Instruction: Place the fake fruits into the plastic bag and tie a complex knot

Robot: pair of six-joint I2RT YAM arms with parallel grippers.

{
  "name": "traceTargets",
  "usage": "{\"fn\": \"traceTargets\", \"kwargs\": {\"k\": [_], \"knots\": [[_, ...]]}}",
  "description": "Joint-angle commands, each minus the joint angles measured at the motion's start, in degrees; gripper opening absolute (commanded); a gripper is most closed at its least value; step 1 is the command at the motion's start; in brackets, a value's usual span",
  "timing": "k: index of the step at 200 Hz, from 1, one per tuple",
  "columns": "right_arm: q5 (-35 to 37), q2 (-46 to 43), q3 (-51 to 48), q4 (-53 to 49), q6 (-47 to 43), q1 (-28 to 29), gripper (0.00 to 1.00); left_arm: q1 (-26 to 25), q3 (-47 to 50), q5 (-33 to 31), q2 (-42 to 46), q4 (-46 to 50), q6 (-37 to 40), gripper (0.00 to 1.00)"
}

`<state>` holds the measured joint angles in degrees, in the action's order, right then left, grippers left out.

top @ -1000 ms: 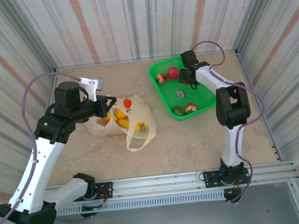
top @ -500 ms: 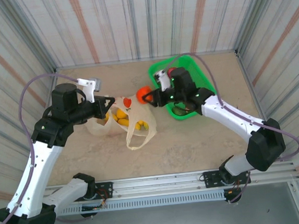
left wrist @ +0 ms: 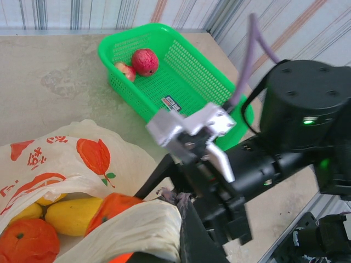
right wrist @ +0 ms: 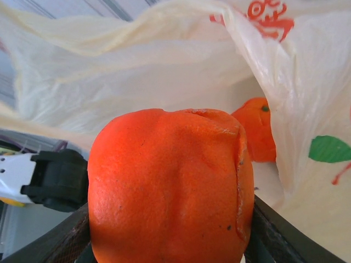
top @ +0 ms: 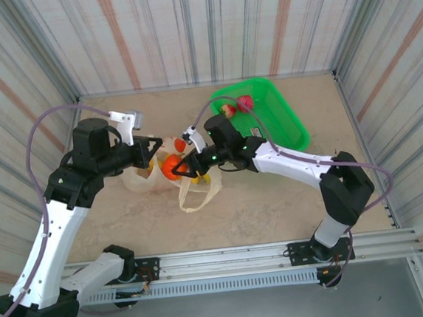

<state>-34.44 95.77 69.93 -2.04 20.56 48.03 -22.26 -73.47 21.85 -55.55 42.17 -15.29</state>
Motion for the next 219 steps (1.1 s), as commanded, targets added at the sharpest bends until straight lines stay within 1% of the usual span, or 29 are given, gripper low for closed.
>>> {"fn": "traceTargets", "kwargs": {"k": [1,30,37,45,50,58,66,74,90,109,158,167,174,187,193,206,219], "knots": [[-0.7,3.0,4.1,1.5,2.2,0.4,0.57,-0.2,-0.7,0.2,1.4,0.4,-0.9,0.00],[7.8,9.8,11.2,-5.8,2.3,0.7,0.57,-0.2,-0.6,0.5,1.4,0.0,-1.0,0.00],[10.3,11.4,13.3,-8.1,2.4,0.7,0.58,-0.2,-0.6,0.4,1.5,-0.1,-0.9,0.00],[12.8,12.9,15.3,-10.2,2.3,1.0,0.62,-0.2,-0.5,0.2,1.4,-0.2,-0.7,0.00],[14.5,13.6,16.3,-11.1,2.3,1.1,0.65,-0.2,-0.6,0.1,1.4,-0.1,-0.6,0.00],[17.0,14.3,17.3,-11.9,2.3,1.5,0.73,-0.2,-0.6,-0.3,1.4,0.0,-0.4,0.00],[18.6,14.2,17.8,-11.9,2.0,1.9,0.85,-0.2,-0.7,-0.6,1.4,0.2,-0.3,0.00],[20.1,13.8,17.5,-11.1,1.6,2.4,1.00,-0.2,-0.7,-1.1,1.4,0.4,-0.3,0.00],[21.1,12.7,16.7,-9.6,1.2,2.7,0.99,-0.2,-0.7,-1.4,1.5,0.4,-0.3,0.00],[20.2,11.3,16.0,-9.1,1.3,2.7,0.99,-0.2,-0.6,-1.4,1.3,0.5,-0.2,0.00],[14.8,4.0,8.7,-2.1,1.8,2.2,0.99,-0.2,-0.7,-2.3,1.6,0.6,0.2,0.00],[15.2,1.8,6.6,0.1,3.6,1.9,0.99,-0.2,-0.6,-2.4,1.7,0.6,0.2,0.00],[15.6,0.1,4.2,3.8,5.9,1.5,0.99,-0.2,-0.5,-2.5,1.9,0.6,0.2,0.00],[12.5,-3.1,0.0,10.6,9.4,1.0,0.99,-0.1,-0.4,-2.6,2.1,0.9,0.3,0.00],[11.8,-4.1,-0.7,11.1,10.3,0.7,0.99,-0.2,-0.4,-2.8,2.3,1.0,0.3,0.00],[12.2,-6.1,-0.4,8.4,10.3,0.2,0.99,-0.2,-0.4,-3.1,2.6,1.2,0.3,0.00],[11.8,-8.9,-3.1,10.7,10.5,-0.9,1.00,-0.2,-0.2,-3.2,3.0,1.4,0.3,0.00]]}}
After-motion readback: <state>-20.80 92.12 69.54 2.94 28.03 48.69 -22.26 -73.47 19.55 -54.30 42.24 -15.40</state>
